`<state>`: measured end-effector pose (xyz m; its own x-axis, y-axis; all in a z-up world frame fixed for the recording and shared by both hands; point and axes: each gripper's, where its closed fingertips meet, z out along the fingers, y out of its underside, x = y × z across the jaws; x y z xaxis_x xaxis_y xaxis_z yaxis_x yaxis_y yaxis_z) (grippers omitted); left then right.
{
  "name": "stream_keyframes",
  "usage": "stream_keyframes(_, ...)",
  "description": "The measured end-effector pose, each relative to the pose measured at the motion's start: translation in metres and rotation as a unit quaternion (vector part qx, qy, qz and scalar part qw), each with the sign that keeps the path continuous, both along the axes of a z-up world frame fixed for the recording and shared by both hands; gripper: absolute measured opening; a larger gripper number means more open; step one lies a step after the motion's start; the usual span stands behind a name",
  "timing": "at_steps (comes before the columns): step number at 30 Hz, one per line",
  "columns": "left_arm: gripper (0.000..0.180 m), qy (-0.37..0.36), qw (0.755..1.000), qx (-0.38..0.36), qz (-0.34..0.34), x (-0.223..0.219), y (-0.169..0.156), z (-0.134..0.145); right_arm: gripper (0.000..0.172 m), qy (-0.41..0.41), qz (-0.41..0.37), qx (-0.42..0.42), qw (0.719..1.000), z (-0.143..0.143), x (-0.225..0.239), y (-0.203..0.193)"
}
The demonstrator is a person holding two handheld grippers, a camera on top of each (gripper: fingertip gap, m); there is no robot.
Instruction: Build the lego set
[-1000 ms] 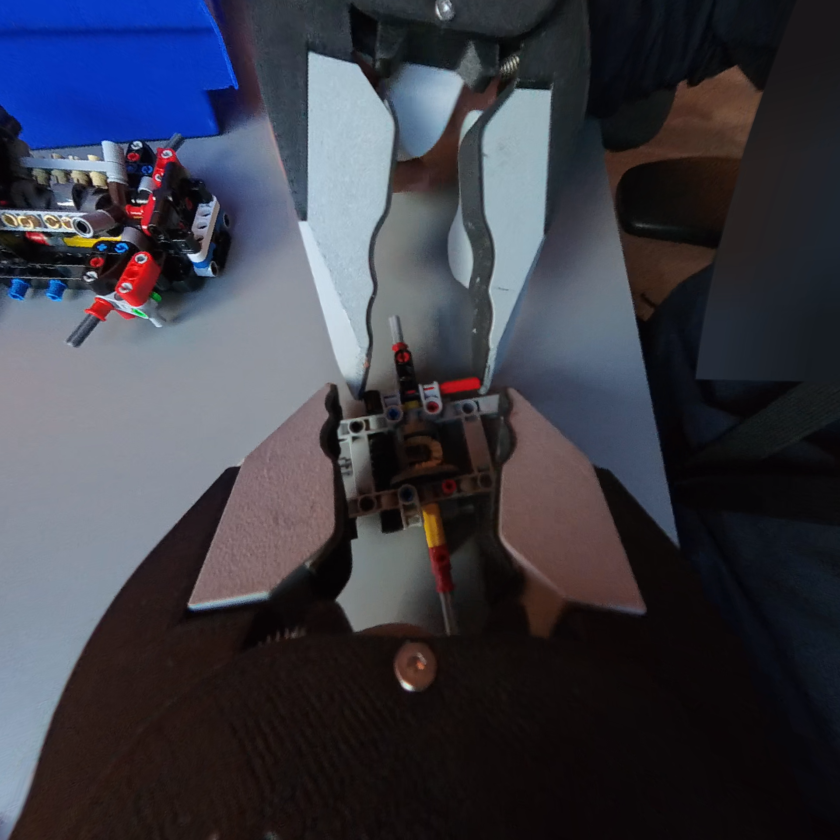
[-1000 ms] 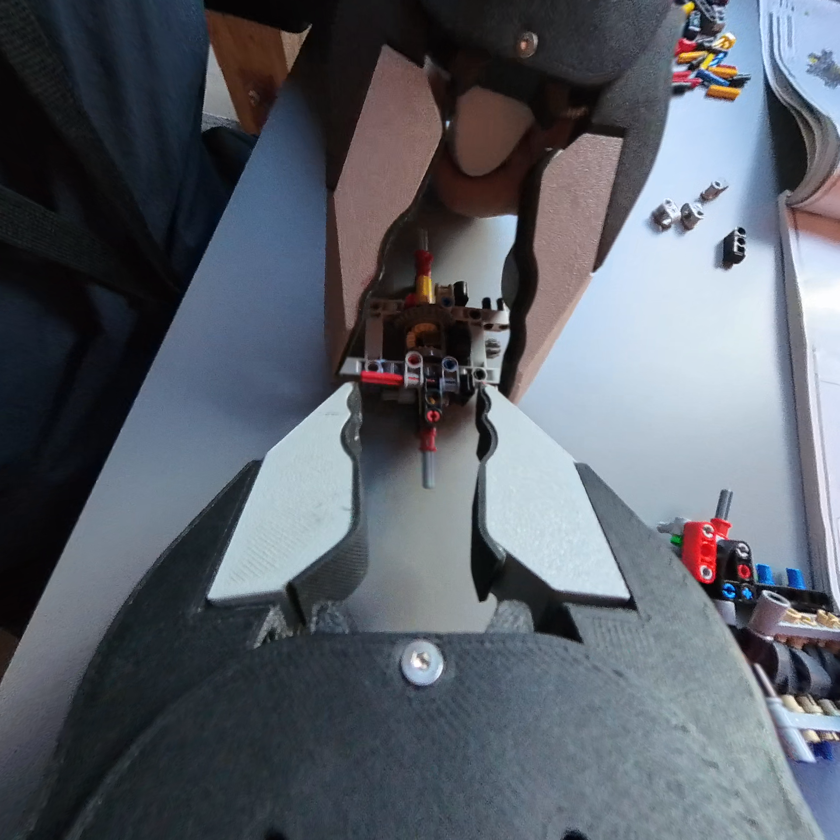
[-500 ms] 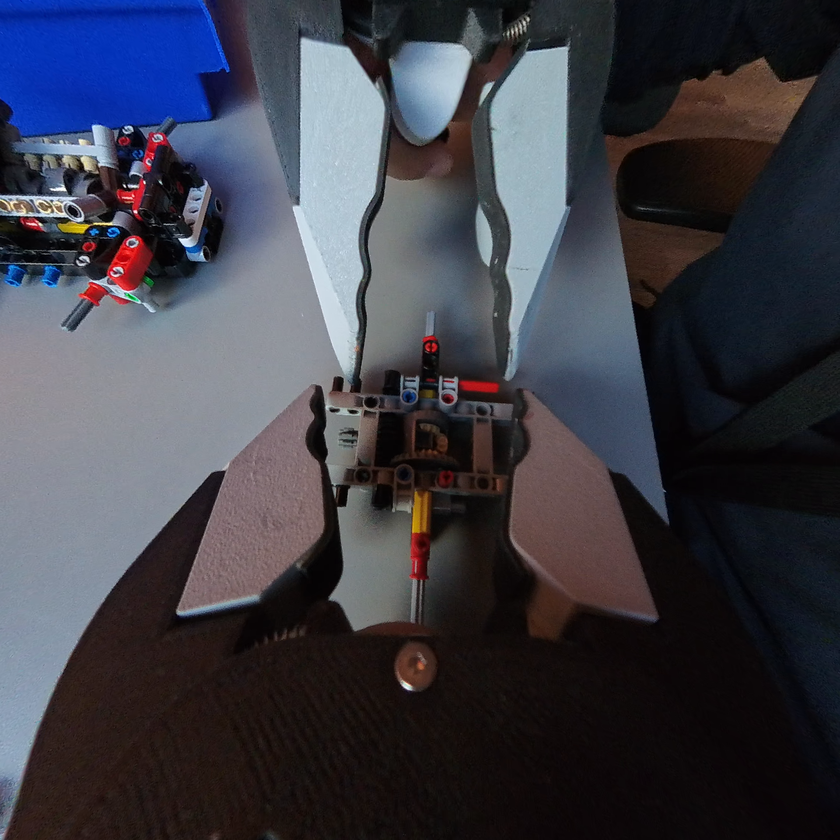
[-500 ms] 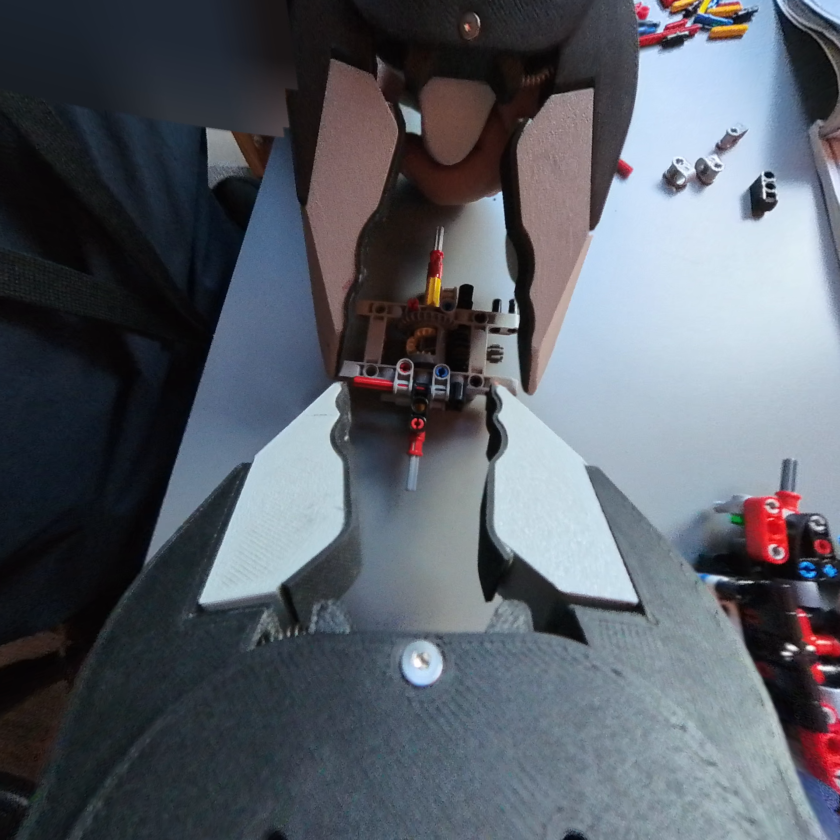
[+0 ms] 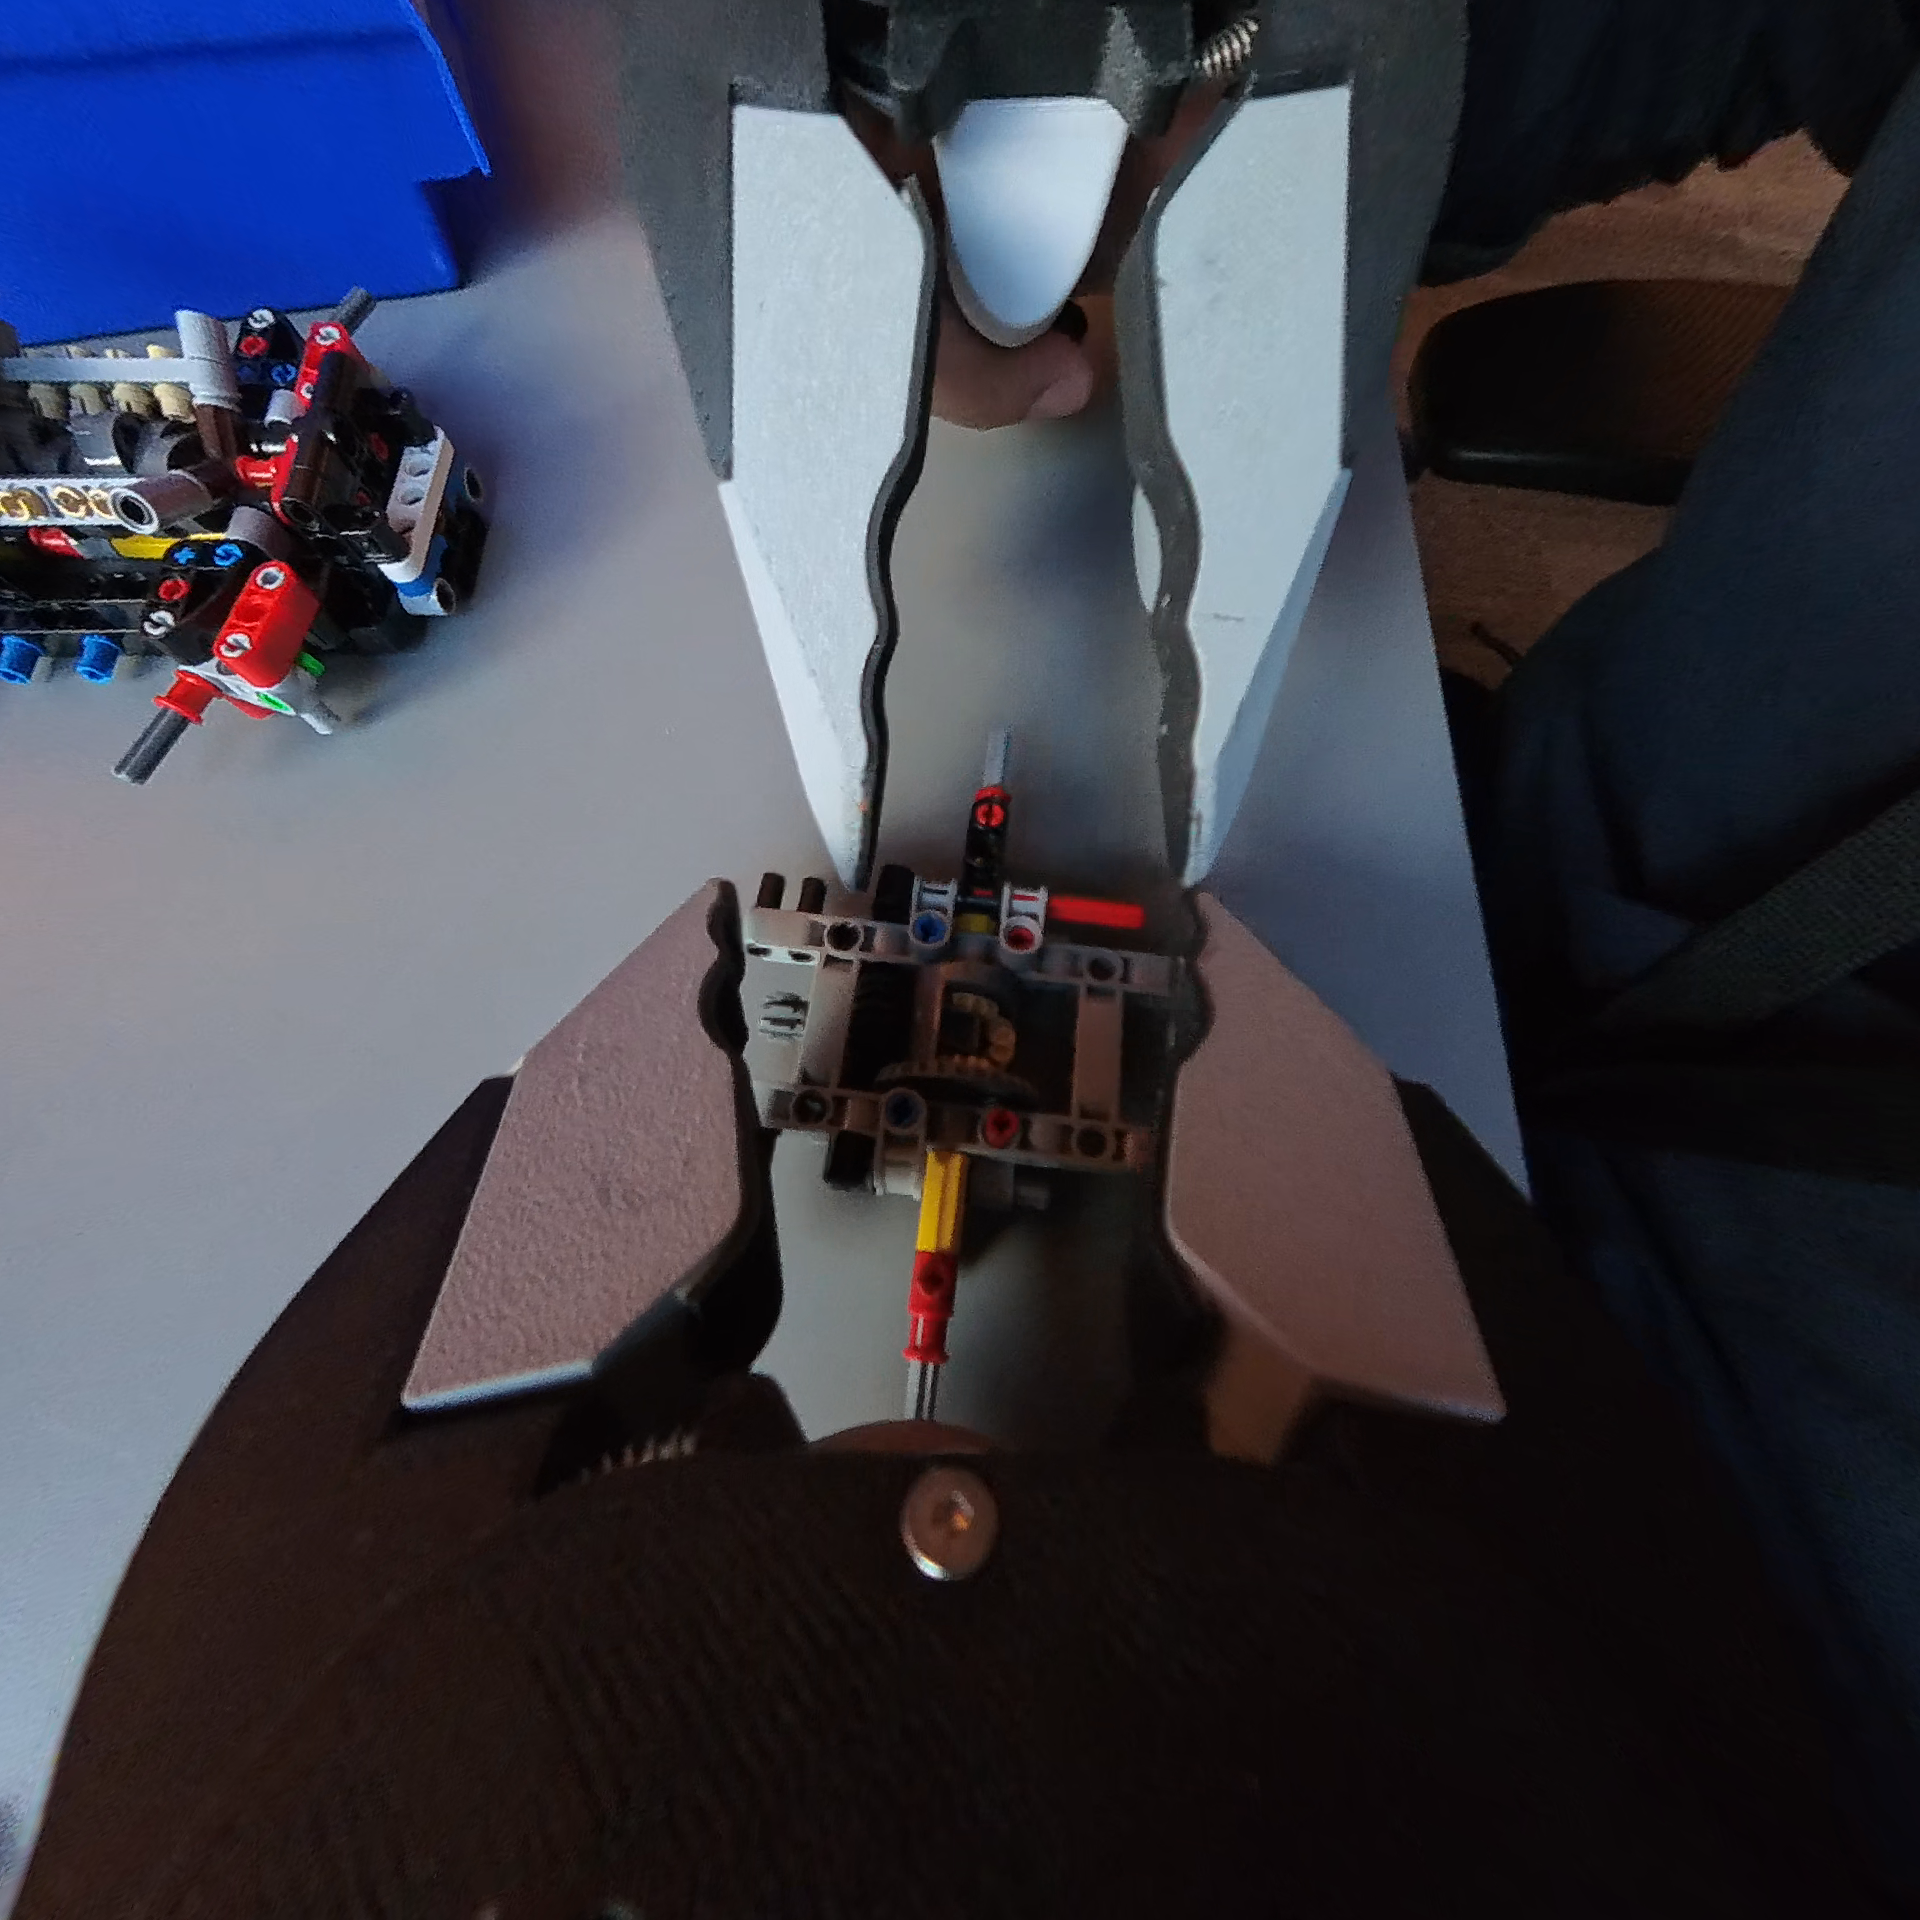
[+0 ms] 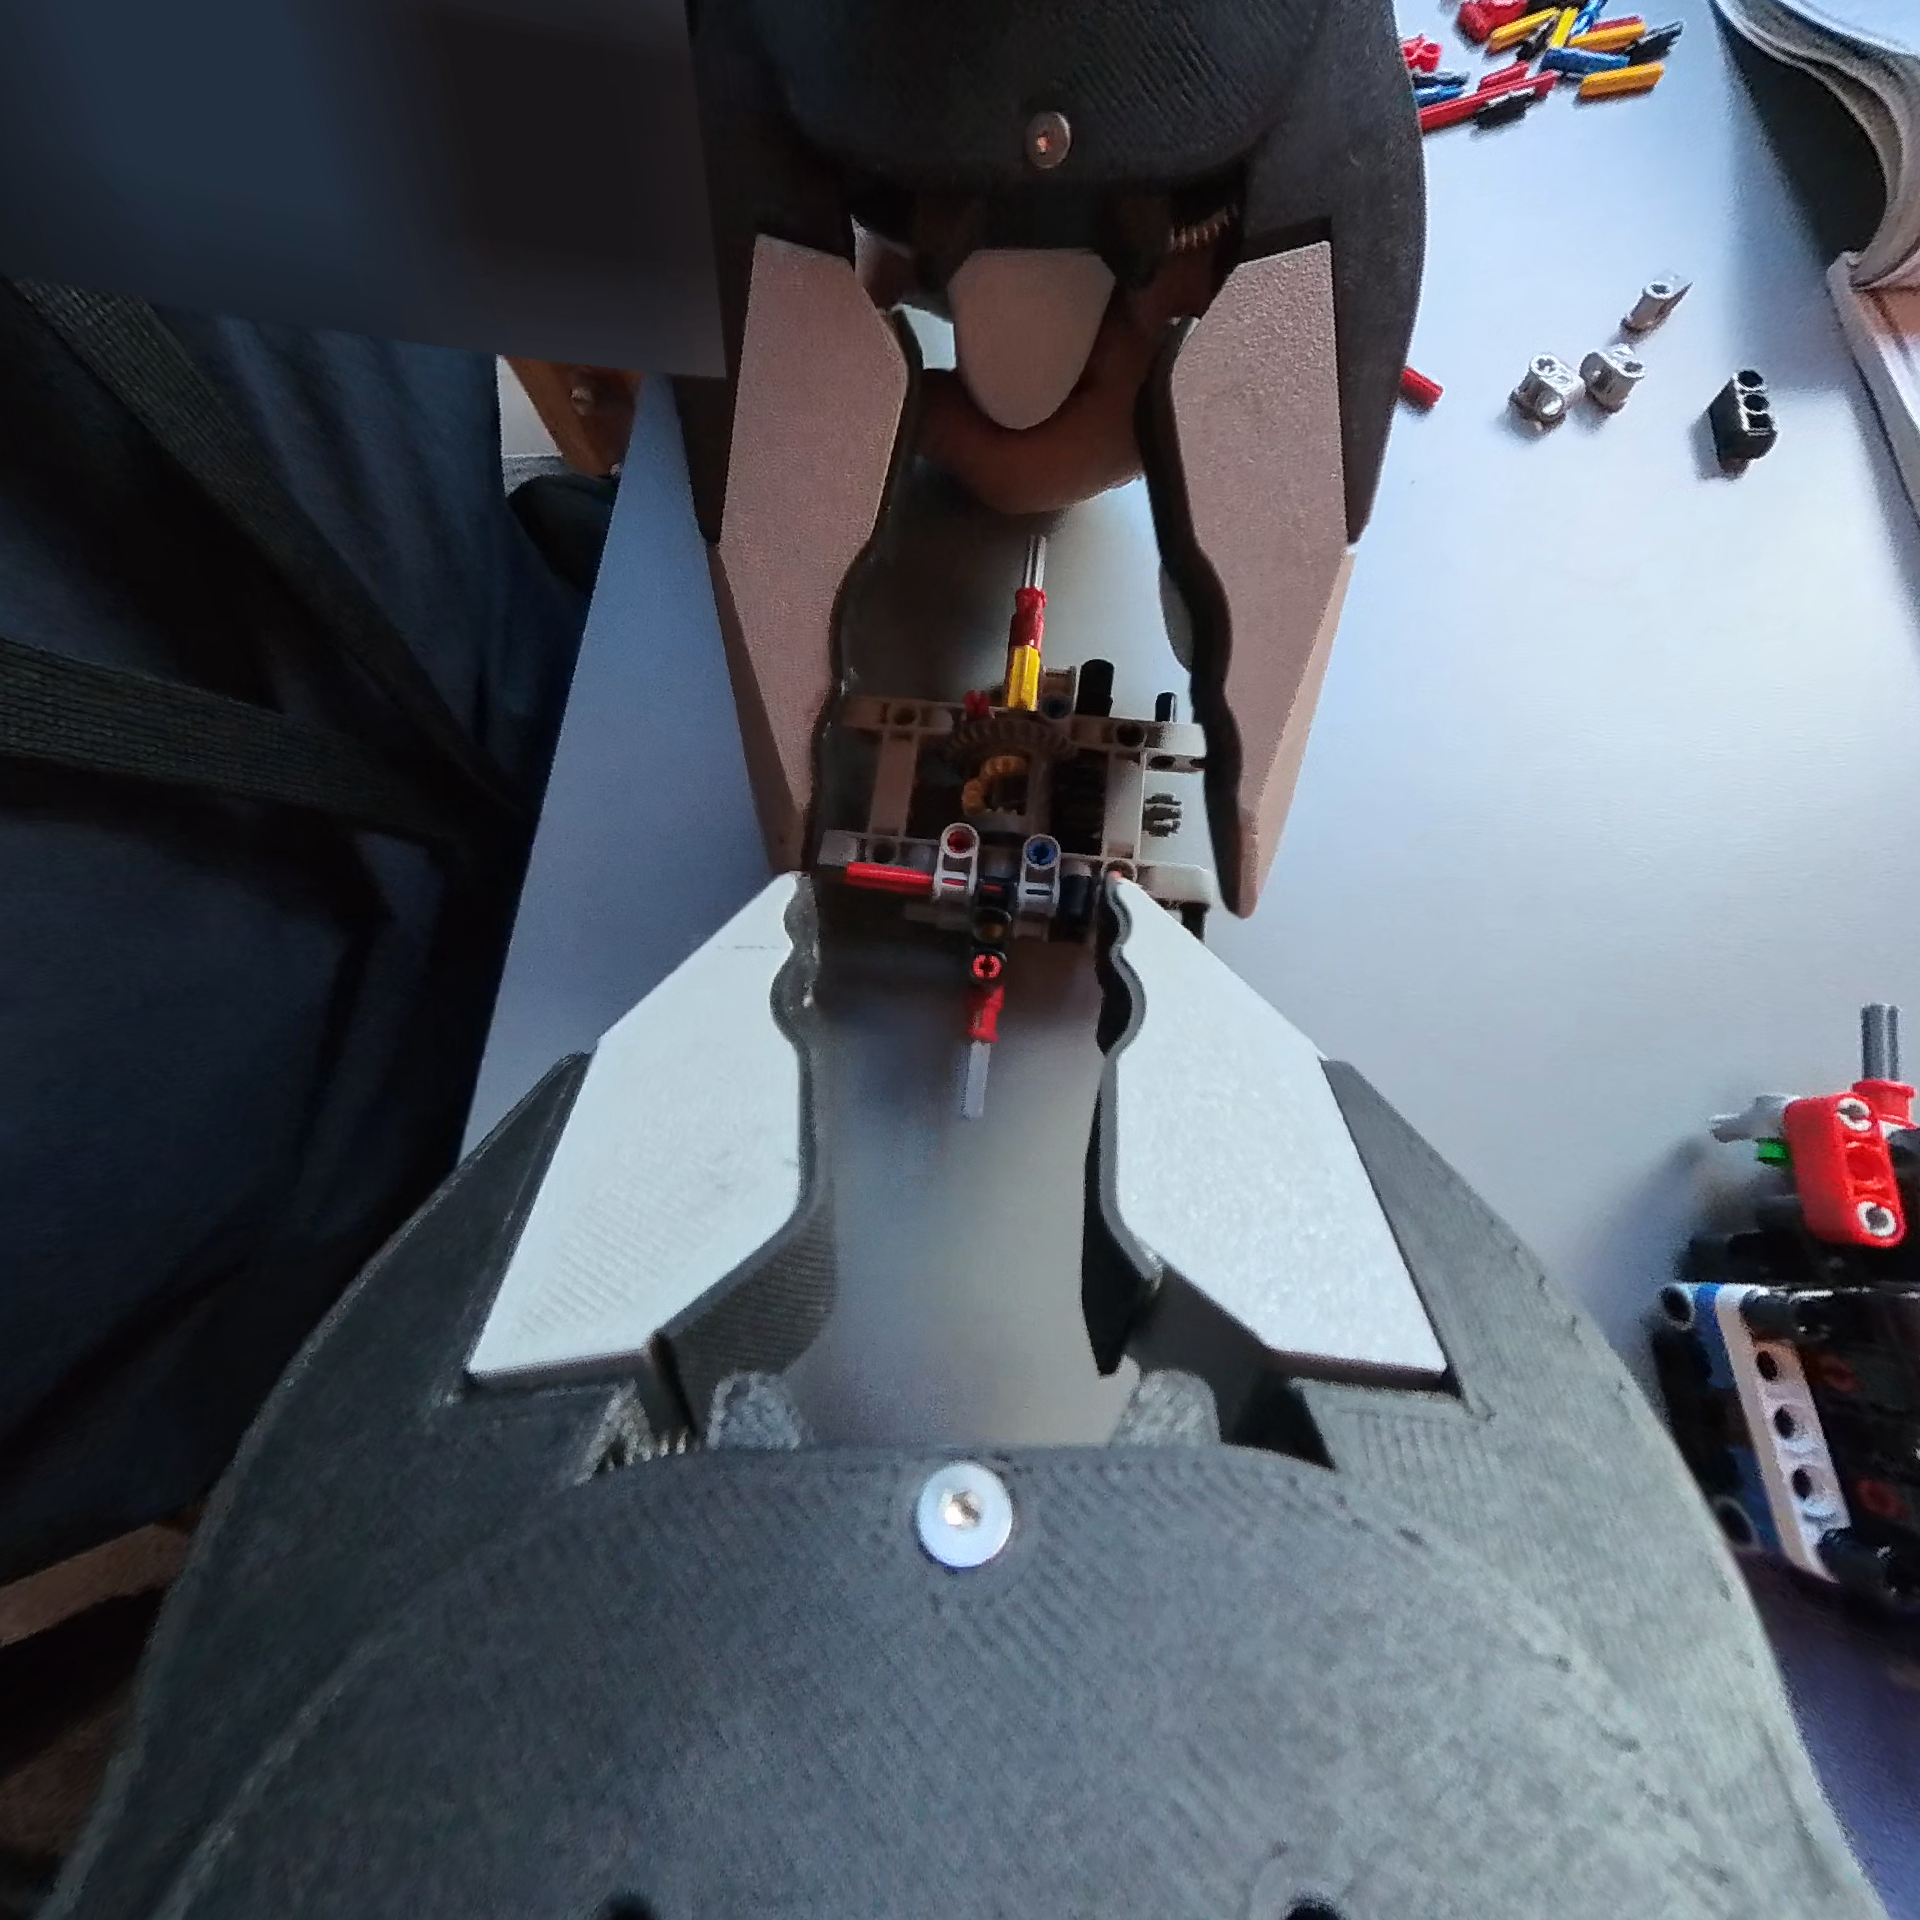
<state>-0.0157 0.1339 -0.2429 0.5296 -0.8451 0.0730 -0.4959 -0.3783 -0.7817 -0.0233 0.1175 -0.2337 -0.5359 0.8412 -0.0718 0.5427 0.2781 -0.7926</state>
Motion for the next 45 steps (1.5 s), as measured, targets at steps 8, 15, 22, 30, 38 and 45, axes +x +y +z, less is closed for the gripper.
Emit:
stream_keyframes(8,0.081,-0.007,1.000,-0.005,0.007,-0.010,-0.004,0.006,0.050,0.003,-0.031,-0.011,0.999,-0.001,-0.006,-0.002)
stream_keyframes(15,0.067,0.012,1.000,0.002,-0.020,-0.004,-0.009,0.002,0.047,-0.005,-0.038,-0.002,0.999,-0.006,-0.005,-0.002)
stream_keyframes(22,0.073,-0.007,0.999,-0.002,-0.043,0.000,-0.011,0.008,0.047,-0.002,-0.048,-0.013,0.999,-0.005,-0.007,-0.001)
stream_keyframes(30,0.068,0.037,0.998,0.026,-0.046,0.004,-0.005,-0.004,0.047,-0.007,-0.051,-0.012,0.999,-0.005,-0.009,0.001)
stream_keyframes(38,0.067,0.033,0.998,0.033,-0.041,0.003,-0.004,-0.005,0.046,-0.019,-0.060,0.004,0.998,-0.006,-0.010,0.001)
stream_keyframes(45,0.062,0.030,0.998,0.026,-0.041,0.001,-0.004,-0.004,0.042,-0.026,-0.066,-0.010,0.997,-0.005,-0.011,0.000)
